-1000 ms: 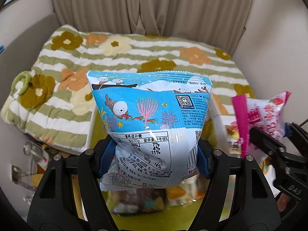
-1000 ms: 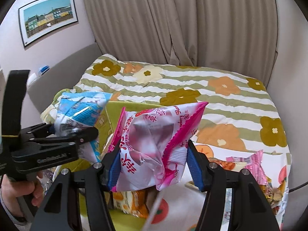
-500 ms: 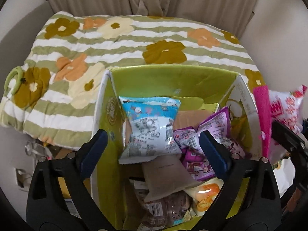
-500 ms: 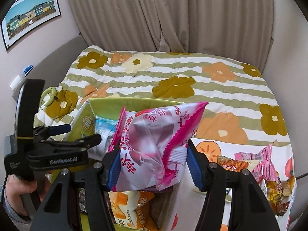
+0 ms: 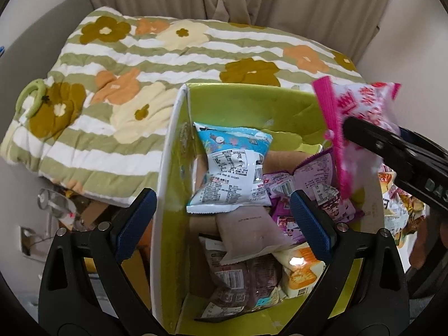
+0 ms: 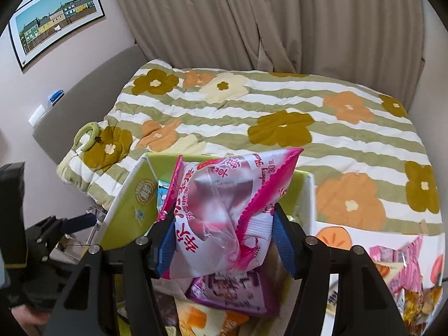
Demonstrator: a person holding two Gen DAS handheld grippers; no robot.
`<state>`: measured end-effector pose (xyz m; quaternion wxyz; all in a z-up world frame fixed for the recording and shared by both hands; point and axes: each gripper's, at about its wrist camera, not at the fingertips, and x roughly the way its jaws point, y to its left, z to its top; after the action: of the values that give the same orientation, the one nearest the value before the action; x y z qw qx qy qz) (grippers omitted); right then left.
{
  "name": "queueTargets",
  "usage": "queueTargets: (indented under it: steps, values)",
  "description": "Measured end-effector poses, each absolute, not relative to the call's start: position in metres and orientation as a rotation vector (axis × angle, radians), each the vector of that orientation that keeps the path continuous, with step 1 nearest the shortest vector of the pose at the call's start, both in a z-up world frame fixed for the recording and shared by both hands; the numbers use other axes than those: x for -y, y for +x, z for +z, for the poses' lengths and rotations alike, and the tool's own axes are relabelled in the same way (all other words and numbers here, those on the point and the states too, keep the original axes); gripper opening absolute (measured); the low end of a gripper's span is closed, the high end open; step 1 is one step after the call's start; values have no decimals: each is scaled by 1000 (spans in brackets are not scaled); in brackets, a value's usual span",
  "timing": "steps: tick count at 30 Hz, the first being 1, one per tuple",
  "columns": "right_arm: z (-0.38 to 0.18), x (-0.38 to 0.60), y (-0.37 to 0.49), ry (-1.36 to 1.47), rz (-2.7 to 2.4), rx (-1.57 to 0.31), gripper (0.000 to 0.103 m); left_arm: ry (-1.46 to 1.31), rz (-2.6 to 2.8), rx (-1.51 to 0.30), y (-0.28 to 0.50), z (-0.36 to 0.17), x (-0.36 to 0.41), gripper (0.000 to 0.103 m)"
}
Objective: Organize snacks
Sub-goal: 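Carry the blue seal-print bag into the box and open the left gripper, then lower the pink-white bag into the box and open the right gripper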
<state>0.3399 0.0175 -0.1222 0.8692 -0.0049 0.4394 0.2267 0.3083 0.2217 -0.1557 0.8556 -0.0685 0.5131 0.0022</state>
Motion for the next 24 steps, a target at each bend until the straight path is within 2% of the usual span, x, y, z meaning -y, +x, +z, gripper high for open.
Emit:
queueTargets:
  steps: [3, 5, 6, 14, 24]
  values:
    - [-126, -19, 345, 6, 467, -917, 69, -147, 7, -1079, 304, -154, -221, 95]
    - [-125, -15, 344, 23, 468, -901, 96, -147, 8, -1076, 300, -154, -219, 95]
    - [-124, -14, 342, 25, 468, -894, 98, -145, 10, -1079, 297, -154, -218, 95]
    - [-129, -3, 315, -11, 449, -901, 98, -166, -1, -1081, 278, -154, -215, 95]
    - [-97, 6, 279, 9, 449, -853, 98, -141, 1, -992, 246, -113, -213, 95]
